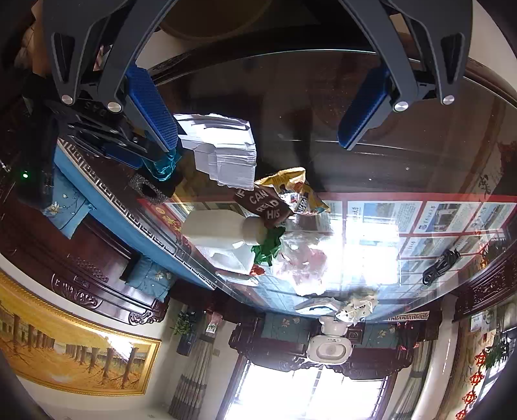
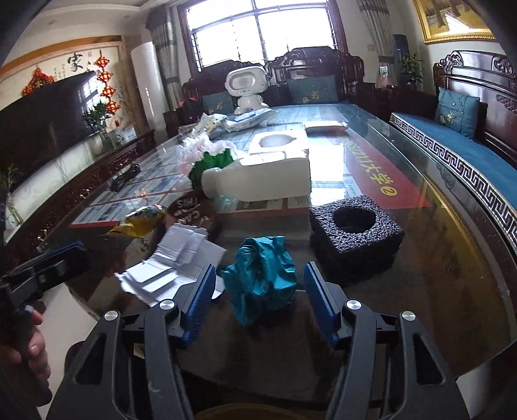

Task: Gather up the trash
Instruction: 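Grasp the teal crumpled cloth with the right gripper, then grasp the white folded paper with the left gripper while the right gripper holds the teal cloth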

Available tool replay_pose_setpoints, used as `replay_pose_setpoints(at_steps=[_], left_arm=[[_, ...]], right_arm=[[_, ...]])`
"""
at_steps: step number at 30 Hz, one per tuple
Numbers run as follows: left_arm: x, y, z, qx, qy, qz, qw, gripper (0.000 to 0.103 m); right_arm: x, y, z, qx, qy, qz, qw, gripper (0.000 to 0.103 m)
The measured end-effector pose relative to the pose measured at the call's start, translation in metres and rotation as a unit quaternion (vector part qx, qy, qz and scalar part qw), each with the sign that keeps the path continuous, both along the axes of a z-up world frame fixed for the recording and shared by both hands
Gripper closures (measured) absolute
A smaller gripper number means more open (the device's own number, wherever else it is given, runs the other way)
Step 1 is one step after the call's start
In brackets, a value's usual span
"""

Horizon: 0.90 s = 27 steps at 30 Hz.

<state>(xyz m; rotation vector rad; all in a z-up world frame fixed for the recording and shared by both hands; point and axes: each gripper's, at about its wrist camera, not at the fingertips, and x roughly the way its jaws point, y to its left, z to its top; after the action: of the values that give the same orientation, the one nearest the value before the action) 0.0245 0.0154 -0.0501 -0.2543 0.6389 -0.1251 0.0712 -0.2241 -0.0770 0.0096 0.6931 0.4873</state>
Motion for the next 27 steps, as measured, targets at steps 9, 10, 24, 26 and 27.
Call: replay_pose_setpoints(at_steps=[9,10,24,26,27], left_arm=[[0.004,-0.011,-0.004,0.003,0.008,-0.012,0.9999,0.004],[0.005,-0.012,-0.004,0.003,0.009,-0.013,0.9999,0.004],[0.027,-0.030,-0.023,-0.119,0.089,-0.038,0.9882,0.004],[0.030,-0.032,-0.023,-0.138,0.099,-0.036,0.9849,0.004],[0.032,-0.033,-0.023,-0.149,0.104,-0.035,0.9828,0.004]], right_arm=[[0.009,-0.002,-0.011,0.019,0.022,0.016,0.999,0.069],[0.009,-0.003,-0.011,0.024,0.024,0.020,0.999,0.069],[-0.018,-0.043,0.018,0.051,-0.029,0.008,0.998,0.069],[-0.021,-0.048,0.021,0.053,-0.033,0.008,0.998,0.069],[-0.022,-0.049,0.022,0.055,-0.034,0.009,0.998,0.069]])
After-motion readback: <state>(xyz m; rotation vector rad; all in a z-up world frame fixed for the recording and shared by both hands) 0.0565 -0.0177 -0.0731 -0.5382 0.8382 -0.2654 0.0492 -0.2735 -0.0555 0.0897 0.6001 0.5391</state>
